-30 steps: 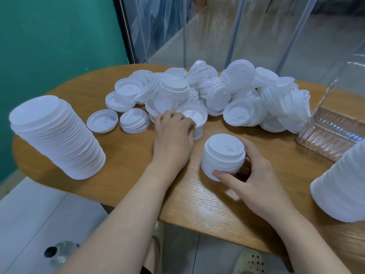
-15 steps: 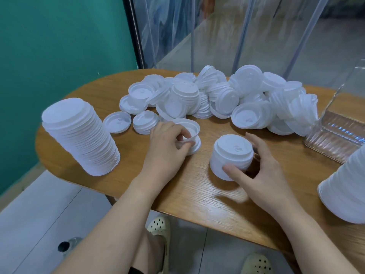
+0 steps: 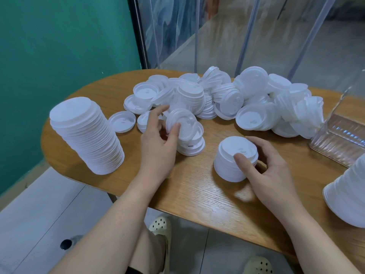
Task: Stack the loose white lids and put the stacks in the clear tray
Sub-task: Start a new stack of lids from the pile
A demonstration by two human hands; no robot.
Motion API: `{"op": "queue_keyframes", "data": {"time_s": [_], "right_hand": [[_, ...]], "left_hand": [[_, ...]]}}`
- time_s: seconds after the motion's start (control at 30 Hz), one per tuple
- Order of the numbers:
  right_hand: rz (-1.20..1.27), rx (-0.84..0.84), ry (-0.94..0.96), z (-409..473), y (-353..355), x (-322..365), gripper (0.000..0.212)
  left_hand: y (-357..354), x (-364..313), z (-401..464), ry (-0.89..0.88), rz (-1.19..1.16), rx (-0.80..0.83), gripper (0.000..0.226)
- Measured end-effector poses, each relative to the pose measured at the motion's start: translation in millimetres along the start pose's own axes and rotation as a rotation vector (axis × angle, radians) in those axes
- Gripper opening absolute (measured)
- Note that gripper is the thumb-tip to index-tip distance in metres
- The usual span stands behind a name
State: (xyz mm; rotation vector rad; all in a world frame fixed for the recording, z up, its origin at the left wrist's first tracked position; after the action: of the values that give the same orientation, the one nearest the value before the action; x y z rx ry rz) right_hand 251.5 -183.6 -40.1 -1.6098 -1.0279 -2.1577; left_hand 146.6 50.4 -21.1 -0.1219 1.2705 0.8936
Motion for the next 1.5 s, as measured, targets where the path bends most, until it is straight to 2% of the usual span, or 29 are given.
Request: {"op": "queue_keyframes", "data": {"time_s": [0.2, 0.27, 0.37, 0.47, 0.63, 0.7, 0.87, 1.17, 1.3, 1.5], "right_hand": [[-0.004, 0.019, -0.011, 1.0, -0.4, -0.4, 0.045], [0.0, 0.03, -0.014, 0.4, -0.2, -0.8, 0.048], [0.012, 0.043, -0.018, -1.1, 0.1, -1.4, 0.059], [0.009, 0.045, -0.01, -0.9, -0.1, -1.1, 0.064], [0.003, 0.056, -0.005, -2.0, 0.9, -2.0, 0.069], [0.01, 0.062, -0.004, -1.5, 1.3, -2.6, 0.069], [0.042, 0.078, 0.011, -1.5, 2.1, -2.4, 0.072], [0.045, 0.106, 0.024, -3.9, 2.8, -3.1, 0.071], [0.063, 0.114, 0.034, -4.2, 2.4, -1.7, 0.069], [0.08, 0.118, 0.034, -3.4, 3.0, -3.3, 0.07]], "left_hand": [[-7.7, 13.5, 7.0, 0.102, 0.211, 0.143, 0.036], [-12.1, 19.6, 8.6, 0.15, 0.291, 0.226, 0.046], [-16.4, 21.4, 5.5, 0.242, 0.319, 0.323, 0.071], [-17.9, 17.9, 4.3, 0.215, 0.391, 0.315, 0.074], [-14.1, 7.3, 4.3, 0.173, 0.21, 0.17, 0.071], [-18.2, -3.3, 1.9, 0.141, 0.105, 0.158, 0.07], [-41.8, -26.5, -10.5, -0.017, 0.033, 0.268, 0.063], [-68.2, -36.3, -17.5, -0.042, 0.074, 0.44, 0.054], [-73.4, -34.9, -18.5, -0.023, 0.129, 0.512, 0.059], [-77.3, -36.3, -15.6, -0.03, 0.129, 0.524, 0.057]]}}
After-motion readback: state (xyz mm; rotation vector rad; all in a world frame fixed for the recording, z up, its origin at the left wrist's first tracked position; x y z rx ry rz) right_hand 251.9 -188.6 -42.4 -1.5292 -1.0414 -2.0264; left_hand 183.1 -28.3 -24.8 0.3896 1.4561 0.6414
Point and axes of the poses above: each hand's wrist, its own z-axis towards the middle knuckle, its own y-axis out of the back of the hand, x = y × z, the point moved 5 cm from there along z, towards the middle knuckle, and after that the axes turned 14 degrees about x, right-handed, at the moved point
